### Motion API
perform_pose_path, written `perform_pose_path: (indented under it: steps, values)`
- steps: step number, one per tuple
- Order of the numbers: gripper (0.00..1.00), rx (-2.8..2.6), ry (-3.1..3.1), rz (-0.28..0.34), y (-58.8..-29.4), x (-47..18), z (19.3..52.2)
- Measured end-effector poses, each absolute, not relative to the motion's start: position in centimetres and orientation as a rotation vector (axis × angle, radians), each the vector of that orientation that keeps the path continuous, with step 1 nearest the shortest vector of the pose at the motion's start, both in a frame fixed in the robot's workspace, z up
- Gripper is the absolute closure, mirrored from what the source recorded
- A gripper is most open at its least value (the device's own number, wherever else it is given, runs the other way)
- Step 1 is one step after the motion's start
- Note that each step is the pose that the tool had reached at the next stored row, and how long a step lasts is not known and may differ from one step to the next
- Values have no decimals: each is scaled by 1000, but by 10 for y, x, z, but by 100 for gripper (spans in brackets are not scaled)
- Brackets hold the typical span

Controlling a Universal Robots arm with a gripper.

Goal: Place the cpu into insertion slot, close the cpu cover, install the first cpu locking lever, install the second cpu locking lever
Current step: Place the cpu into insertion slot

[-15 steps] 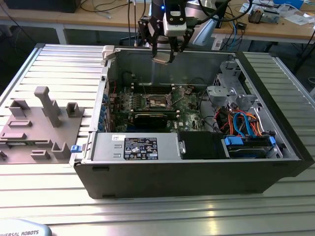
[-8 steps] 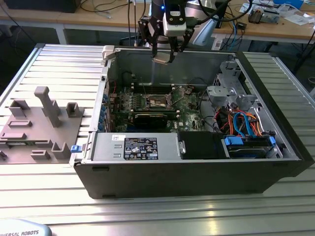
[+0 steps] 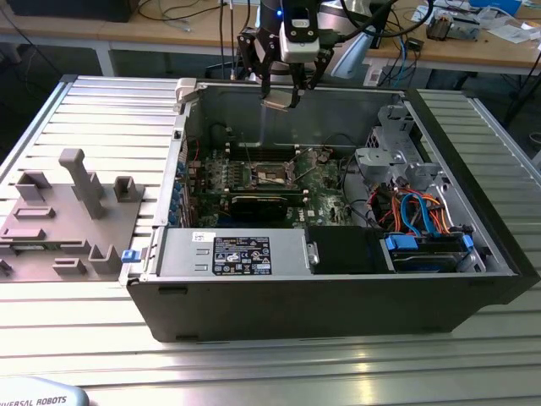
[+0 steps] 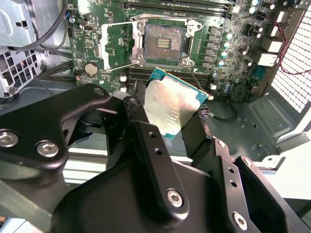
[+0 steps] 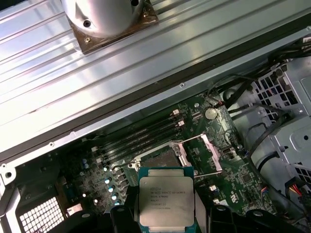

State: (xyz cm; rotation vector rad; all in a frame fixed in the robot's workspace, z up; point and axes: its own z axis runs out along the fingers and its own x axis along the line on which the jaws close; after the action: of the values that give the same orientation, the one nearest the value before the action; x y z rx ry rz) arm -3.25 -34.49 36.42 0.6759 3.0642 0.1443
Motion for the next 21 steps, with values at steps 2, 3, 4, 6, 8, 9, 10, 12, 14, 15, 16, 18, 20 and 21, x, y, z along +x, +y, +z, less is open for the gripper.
perform_pose_path:
  steps: [2,3,4,6,8,9,10,12,14,15,16,18,20,21]
  values:
    - [46,678,3064,144,-345,-32,364]
    - [46,679,3063,144,-345,-32,364]
    - [46,680,3063,144,-345,-32,364]
    - [46,682,3063,144,-345,-32,364]
    - [46,686,3062,144,-345,-32,364]
    - [46,688,3061,144,-345,-32,364]
    - [46,690,3061,144,-345,-32,364]
    - [46,692,3060,144,-345,-32,364]
    - [46,695,3059,144,-345,-32,364]
    - [46,696,3059,144,-345,-32,364]
    - [46,698,3059,144,-345,-32,364]
    - [46,702,3058,144,-345,-32,364]
    - [46,705,3057,144,-345,-32,364]
    - [46,706,3056,144,-345,-32,364]
